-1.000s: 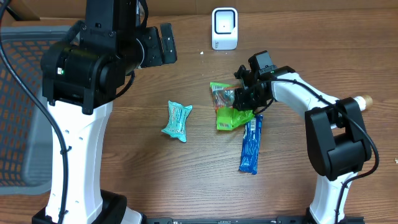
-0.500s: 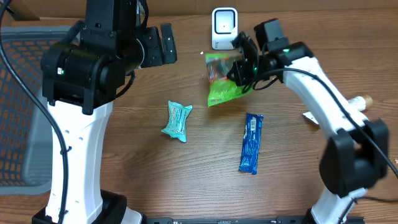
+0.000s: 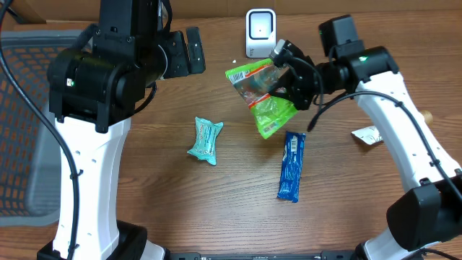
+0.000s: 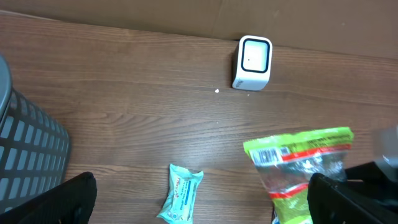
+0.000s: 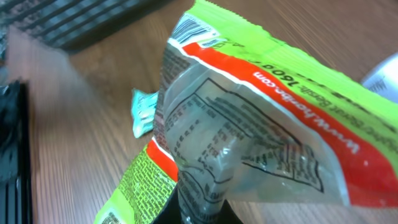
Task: Scan the item barcode
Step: 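Lift the green snack bag and raise it toward the scanner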
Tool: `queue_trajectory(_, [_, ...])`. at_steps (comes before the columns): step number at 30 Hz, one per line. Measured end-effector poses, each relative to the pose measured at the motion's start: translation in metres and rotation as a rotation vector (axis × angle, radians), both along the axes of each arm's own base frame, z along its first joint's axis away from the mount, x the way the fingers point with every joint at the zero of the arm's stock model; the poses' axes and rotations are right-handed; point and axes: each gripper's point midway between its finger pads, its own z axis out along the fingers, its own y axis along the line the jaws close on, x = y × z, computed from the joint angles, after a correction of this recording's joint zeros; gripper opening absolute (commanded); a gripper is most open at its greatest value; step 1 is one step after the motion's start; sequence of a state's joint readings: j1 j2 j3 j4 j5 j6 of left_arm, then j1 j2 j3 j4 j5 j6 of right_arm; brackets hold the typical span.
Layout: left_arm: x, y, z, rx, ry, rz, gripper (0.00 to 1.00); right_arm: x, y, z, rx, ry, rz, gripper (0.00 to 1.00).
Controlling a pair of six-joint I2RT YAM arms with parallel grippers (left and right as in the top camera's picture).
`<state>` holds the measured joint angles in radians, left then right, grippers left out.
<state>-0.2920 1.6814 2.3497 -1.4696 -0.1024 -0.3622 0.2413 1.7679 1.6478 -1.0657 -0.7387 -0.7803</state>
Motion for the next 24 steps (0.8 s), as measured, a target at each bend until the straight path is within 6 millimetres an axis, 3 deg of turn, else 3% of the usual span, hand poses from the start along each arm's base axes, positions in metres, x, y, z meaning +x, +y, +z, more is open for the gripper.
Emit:
queue_trajectory(9, [0.0,0.0,0.0,0.0,0.0,0.0,1.0,0.003,-0.035,0.014,0.079,-0.226,0.18,0.04])
queue_trajectory(24, [0.0,0.0,0.0,0.0,0.0,0.0,1.0,0.026,-0.04,0.016,0.034,-0.415,0.228,0.04])
